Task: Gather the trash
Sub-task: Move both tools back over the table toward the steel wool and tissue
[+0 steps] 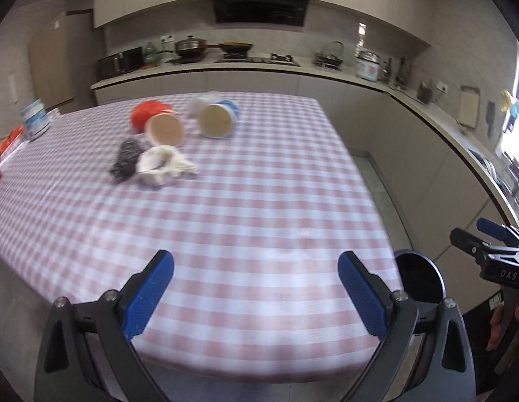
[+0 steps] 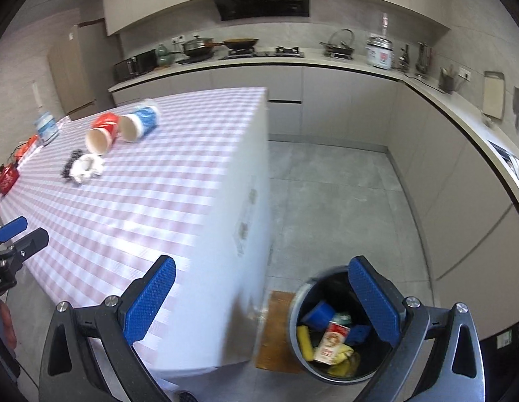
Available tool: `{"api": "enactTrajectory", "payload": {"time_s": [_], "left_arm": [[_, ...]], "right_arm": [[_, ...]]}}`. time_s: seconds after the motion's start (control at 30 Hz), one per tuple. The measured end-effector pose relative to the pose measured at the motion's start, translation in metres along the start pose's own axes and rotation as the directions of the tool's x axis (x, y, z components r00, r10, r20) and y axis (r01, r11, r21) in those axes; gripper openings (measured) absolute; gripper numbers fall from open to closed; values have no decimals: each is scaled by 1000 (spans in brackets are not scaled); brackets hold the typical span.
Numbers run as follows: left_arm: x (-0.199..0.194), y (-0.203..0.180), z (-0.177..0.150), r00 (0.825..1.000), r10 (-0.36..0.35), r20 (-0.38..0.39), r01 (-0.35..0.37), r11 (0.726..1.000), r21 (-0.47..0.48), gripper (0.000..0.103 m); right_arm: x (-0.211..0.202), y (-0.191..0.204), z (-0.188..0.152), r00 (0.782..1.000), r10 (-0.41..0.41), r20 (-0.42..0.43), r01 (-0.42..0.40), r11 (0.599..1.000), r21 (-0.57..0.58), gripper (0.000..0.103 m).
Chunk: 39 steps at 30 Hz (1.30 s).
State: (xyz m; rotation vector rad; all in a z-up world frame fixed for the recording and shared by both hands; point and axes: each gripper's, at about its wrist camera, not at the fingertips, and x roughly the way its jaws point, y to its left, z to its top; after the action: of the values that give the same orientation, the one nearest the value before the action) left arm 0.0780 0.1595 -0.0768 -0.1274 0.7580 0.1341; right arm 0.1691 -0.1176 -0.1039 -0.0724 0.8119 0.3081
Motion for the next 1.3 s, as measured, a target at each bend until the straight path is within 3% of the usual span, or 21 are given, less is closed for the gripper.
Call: {"api": "enactTrajectory", "payload": {"time_s": [0.33,0.57,0.83,1.0,1.3], "left_arm": [[-14,93,-1,995,91,29,-89,995,-54,99],[-19,144,6,994,105,40,-102,992,-74,99],[-11,191,12,995,96,28,-93,993,-76,95],[-6,210,14,996,91,20,-90,993,-74,87],[10,238,11,995,104,-10,-105,990,-92,87]], "right_arm": [[11,114,20,997,73,18,-72,994,-76,103],[15,173,32,994,111,20,-107,987,-120,103],[24,227,38,990,140,13,-137,978,-157,103],[32,253,39,986,164,1,-161,968,-190,103],[60,281,52,980,199,-20,-199,957,-212,100]]}}
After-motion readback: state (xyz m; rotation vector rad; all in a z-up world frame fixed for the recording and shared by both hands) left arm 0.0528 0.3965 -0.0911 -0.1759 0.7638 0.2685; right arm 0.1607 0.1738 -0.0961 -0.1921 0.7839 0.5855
